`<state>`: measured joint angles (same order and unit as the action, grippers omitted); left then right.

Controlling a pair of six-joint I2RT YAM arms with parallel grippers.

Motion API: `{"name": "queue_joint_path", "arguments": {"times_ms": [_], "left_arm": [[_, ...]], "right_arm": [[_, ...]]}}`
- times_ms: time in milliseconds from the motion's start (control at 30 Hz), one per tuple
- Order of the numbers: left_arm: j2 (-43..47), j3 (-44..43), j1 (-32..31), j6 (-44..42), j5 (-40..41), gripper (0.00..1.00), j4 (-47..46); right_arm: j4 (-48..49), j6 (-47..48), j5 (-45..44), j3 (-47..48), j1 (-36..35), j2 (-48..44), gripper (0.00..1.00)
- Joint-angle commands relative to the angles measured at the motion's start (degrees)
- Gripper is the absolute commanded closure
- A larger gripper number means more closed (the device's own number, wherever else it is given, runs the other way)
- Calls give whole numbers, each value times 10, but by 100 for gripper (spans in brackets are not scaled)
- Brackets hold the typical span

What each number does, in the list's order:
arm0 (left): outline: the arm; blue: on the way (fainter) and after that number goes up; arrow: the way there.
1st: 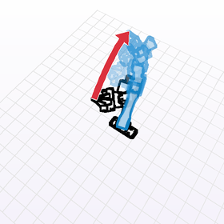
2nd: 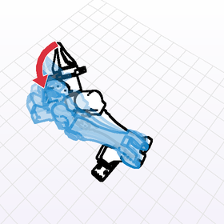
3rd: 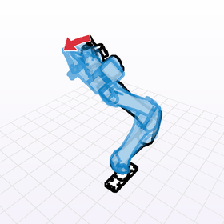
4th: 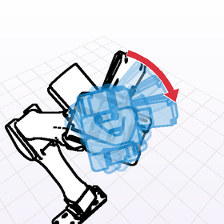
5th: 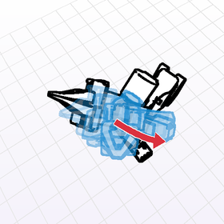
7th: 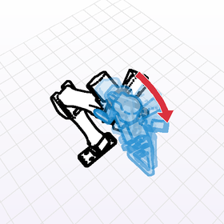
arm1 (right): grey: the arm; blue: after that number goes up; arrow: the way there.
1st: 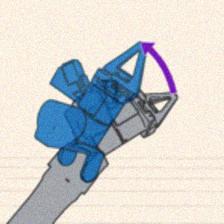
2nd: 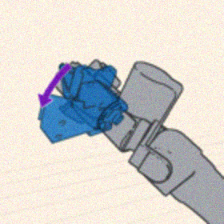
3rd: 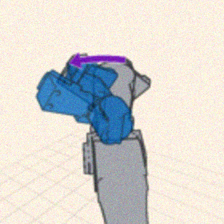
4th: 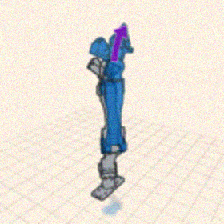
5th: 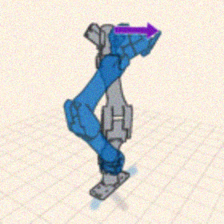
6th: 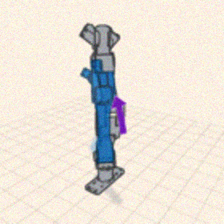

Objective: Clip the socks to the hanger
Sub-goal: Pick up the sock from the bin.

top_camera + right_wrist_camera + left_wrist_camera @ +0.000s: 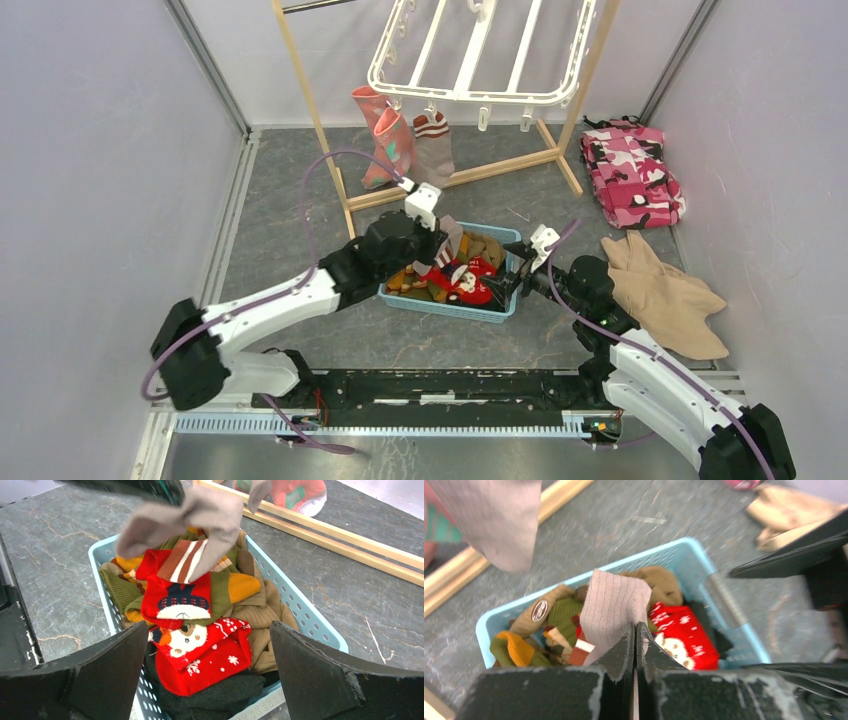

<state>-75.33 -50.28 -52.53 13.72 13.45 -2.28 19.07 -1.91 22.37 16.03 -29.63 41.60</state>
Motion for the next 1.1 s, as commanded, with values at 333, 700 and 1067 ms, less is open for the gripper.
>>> {"name": "queue_joint_path", "arguments": {"times_ms": [333,700,1067], "left_arm": [[152,-10,8,7,-132,98,-13],[171,2,10,52,-190,98,-46],[170,25,10,97,-218,98,-95]], "right_arm": [[107,-4,45,17,-20,22,2],[144,-28,4,52,-56,92,5],[143,-46,-45,77,-124,120,6]]}}
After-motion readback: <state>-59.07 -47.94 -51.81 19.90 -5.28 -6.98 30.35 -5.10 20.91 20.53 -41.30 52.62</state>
